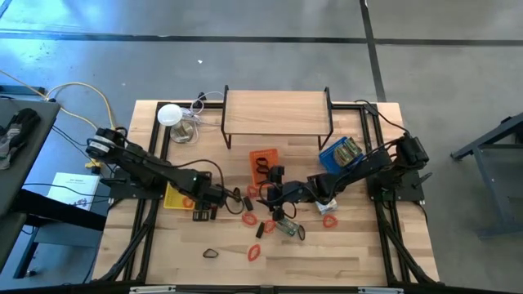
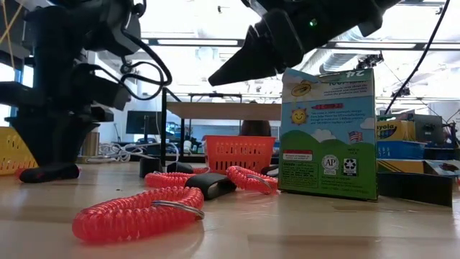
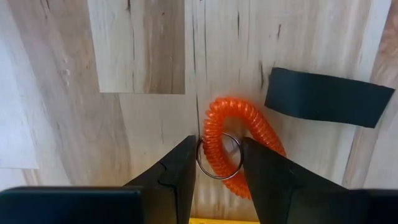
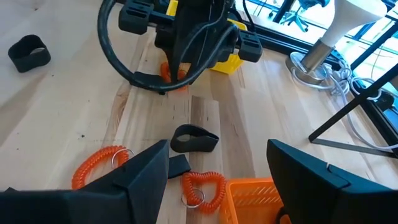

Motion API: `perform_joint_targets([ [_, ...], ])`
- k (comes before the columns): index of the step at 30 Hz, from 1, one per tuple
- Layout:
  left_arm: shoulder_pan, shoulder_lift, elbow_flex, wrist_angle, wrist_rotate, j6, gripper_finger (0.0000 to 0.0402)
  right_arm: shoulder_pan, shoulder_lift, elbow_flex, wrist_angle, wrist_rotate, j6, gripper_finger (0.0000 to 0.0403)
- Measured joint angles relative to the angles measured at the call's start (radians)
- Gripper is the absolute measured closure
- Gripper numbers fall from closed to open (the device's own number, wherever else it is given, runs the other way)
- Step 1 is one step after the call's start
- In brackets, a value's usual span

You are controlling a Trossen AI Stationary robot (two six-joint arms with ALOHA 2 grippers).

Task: Pick & Place Office Desk Supplies
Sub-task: Put the orange spring key chain into the yellow bin

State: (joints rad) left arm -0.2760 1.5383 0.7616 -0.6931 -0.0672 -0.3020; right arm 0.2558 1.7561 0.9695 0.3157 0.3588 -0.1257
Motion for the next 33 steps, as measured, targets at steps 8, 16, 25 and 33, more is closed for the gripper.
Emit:
perform_joint_targets([
  [8,0.01,0.043,-0.001,-0.009,-0.004,0.025,0.034,0.0,0.0,0.0,-0.005,0.0,0.002,0.0145],
  [16,-0.009,0.028,0.011,-0.01,-0.03,0.017,0.0392,0.0,0.0,0.0,-0.014,-0.003,0.027,0.0145],
  [25,-0.073,-0.099,0.246,-0.304,-0.104,-0.009,0.0394,0.0,-0.001,0.0,-0.014,-0.003,0.027,0.0145],
  [33,-0.048,-0.212,0.345,-0.584,-0.112,-0.431,0.0385,0.0,-0.001,0.0,-0.021,-0.012,0.028,0.0145],
])
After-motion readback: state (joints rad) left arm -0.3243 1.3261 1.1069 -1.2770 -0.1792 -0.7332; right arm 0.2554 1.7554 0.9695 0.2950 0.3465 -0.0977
